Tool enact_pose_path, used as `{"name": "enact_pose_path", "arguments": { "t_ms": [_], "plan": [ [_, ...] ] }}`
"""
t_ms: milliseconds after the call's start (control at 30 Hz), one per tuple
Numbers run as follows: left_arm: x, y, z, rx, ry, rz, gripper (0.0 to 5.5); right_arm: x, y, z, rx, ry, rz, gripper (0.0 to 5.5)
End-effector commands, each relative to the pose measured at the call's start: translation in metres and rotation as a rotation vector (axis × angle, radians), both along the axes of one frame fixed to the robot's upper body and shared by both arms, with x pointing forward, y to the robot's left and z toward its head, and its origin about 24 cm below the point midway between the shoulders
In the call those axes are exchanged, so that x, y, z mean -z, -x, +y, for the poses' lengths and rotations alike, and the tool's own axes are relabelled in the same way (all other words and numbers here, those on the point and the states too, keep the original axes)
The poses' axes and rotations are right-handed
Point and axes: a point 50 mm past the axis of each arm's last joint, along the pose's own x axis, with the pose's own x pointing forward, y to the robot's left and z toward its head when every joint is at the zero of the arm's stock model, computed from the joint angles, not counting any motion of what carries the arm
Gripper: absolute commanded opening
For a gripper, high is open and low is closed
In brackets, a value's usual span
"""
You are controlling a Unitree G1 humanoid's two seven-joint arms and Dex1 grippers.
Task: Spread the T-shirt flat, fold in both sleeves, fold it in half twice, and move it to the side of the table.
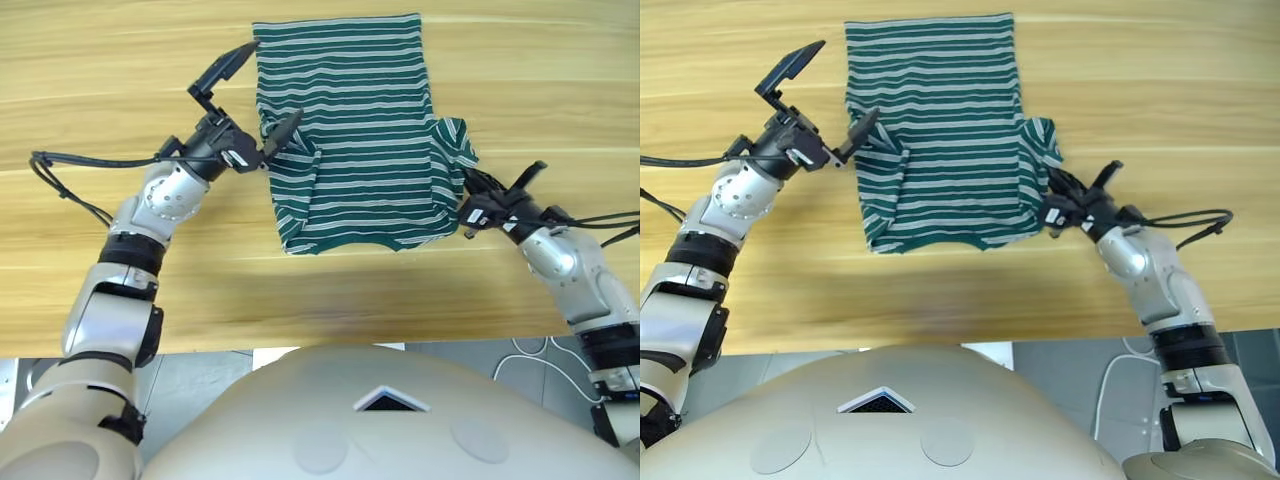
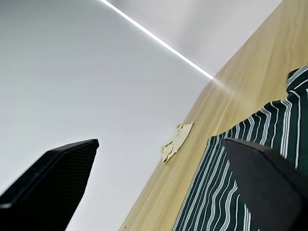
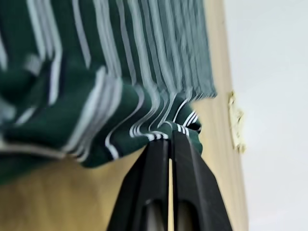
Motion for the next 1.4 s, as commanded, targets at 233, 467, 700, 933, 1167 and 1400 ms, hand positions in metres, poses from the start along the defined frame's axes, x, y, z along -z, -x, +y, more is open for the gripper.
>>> {"name": "enact_pose_path", "arguments": {
  "t_ms": [233,467,700,933,1167,1400],
  "plan": [
    [0.004,0.001,-0.001,0.004,0.003,0.017,4.84,0.001,-0.004,0.013,-0.029,-0.041,-0.027,0.03],
    [0.004,0.0,0.0,-0.007,0.007,0.022,4.84,-0.003,-0.008,0.035,-0.097,-0.103,-0.046,0.03],
    [0.007,0.002,0.0,-0.009,0.012,0.031,4.84,0.0,-0.009,0.046,-0.136,-0.126,-0.015,0.03],
    [0.008,0.003,-0.001,-0.011,0.011,0.036,4.84,0.006,-0.008,0.057,-0.167,-0.148,0.038,0.03],
    [0.009,0.004,-0.001,-0.011,0.011,0.041,4.84,0.014,-0.012,0.063,-0.164,-0.144,0.071,0.36],
    [0.01,0.004,0.0,-0.016,0.013,0.045,4.84,0.018,-0.014,0.064,-0.147,-0.154,0.094,1.49]
  ]
}}
